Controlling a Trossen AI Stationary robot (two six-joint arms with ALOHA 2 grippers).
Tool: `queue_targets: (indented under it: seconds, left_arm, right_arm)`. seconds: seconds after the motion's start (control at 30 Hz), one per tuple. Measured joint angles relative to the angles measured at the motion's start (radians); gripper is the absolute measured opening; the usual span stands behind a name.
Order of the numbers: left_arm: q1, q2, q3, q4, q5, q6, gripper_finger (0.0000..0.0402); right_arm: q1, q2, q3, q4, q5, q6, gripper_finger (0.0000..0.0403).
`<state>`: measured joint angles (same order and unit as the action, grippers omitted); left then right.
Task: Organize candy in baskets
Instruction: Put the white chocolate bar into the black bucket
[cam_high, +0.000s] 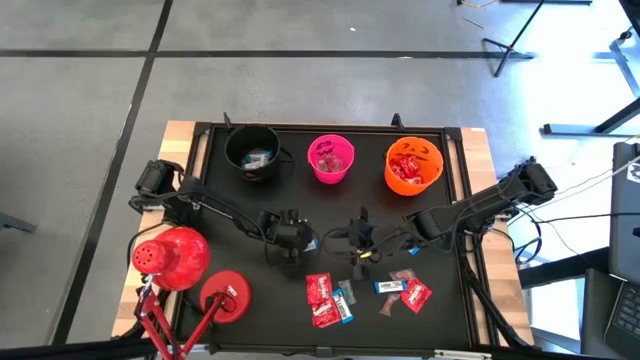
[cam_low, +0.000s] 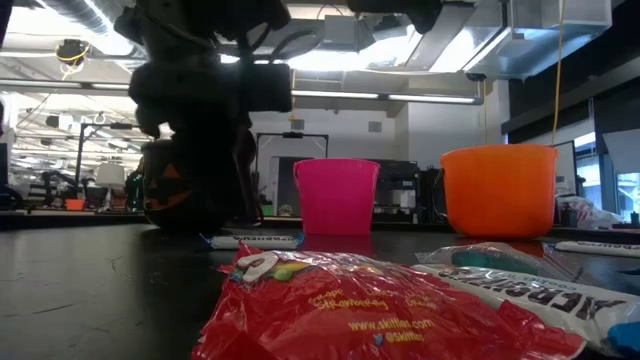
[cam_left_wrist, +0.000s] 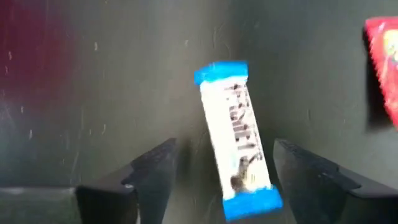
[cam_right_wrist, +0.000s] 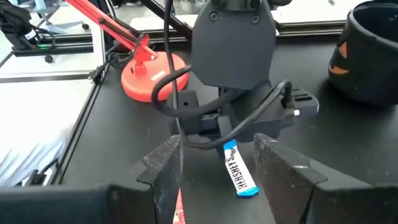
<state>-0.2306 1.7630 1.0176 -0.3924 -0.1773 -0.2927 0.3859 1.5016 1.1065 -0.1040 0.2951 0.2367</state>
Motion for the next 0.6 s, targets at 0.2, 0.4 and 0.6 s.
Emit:
queue_targets:
  seconds: [0.2,0.4,0.6]
  left_arm:
    - [0.003,0.031,0.001,-0.034,-0.014,-0.016,0.0262]
    - [-0.015,0.05,-0.001,-0.05,0.027,-0.022,0.0263]
    - [-0.02,0.063,0.002,-0.063,0.034,-0.023,0.0258]
  right_arm:
    - [0.0,0.003,0.0,0.001,0.006,0.0,0.0193]
    - [0.0,0.003,0.0,0.003,0.009,0.0,0.0193]
    - [0.0,0.003,0.0,0.005,0.009,0.001,0.0193]
